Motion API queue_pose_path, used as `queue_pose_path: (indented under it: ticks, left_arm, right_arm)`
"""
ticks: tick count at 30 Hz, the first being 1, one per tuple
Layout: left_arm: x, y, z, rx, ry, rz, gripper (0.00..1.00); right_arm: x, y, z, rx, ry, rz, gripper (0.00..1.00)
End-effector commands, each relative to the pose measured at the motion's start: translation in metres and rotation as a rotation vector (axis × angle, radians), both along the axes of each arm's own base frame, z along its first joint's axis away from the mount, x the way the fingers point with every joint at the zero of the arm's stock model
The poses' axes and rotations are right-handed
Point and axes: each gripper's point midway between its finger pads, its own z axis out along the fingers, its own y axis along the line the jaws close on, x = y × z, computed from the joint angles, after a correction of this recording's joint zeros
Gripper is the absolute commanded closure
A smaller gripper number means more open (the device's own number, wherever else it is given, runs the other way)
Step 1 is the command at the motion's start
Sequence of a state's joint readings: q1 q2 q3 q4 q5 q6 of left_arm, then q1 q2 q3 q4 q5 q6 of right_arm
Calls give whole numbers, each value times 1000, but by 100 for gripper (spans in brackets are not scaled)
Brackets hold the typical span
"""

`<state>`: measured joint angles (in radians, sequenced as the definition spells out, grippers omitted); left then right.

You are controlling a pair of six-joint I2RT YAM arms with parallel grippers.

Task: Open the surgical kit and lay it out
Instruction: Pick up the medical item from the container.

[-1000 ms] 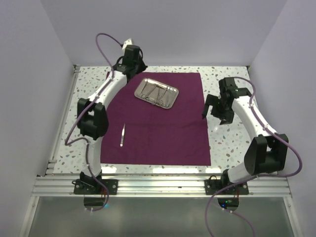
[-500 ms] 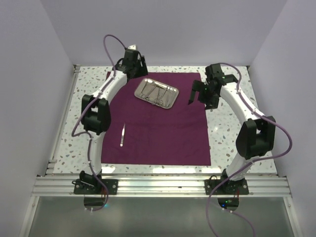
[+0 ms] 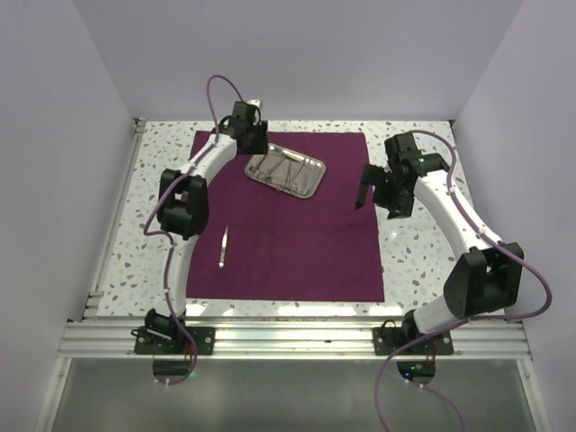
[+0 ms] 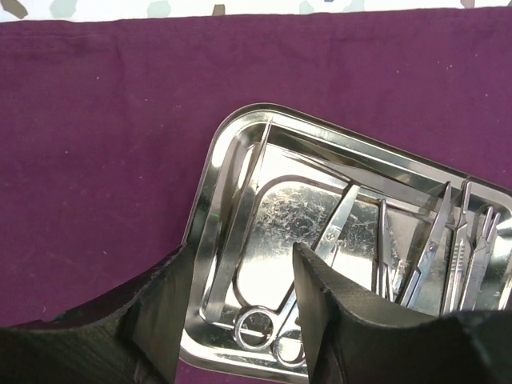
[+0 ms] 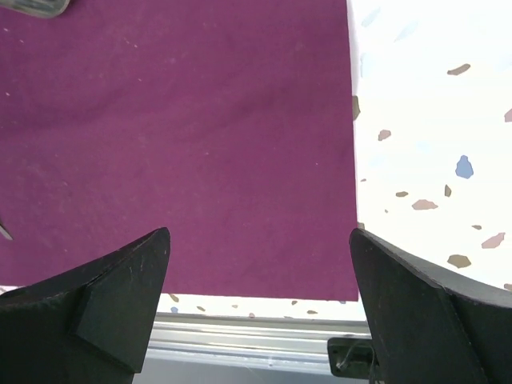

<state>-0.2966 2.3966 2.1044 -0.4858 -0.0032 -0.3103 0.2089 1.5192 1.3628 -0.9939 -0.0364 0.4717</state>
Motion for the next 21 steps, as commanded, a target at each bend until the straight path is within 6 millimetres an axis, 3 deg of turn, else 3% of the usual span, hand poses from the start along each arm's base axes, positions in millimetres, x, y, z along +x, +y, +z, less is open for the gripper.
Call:
queue_pose_path:
  ticks: [1, 15, 17, 21]
  left_arm:
    - [12, -12, 11, -10, -62, -66, 44]
    - [6, -7, -50, 19, 43, -27, 49]
    - [3, -5, -62, 31, 69, -25, 53]
    - [-4, -6, -77, 55, 101, -46, 71]
  right_arm:
    - [-9, -7, -2, -23, 17, -24, 1]
    - [1, -9, -5, -49, 18, -35, 2]
    - [3, -10, -6, -56, 21, -33, 2]
    - [10, -9, -6, -55, 20, -28, 2]
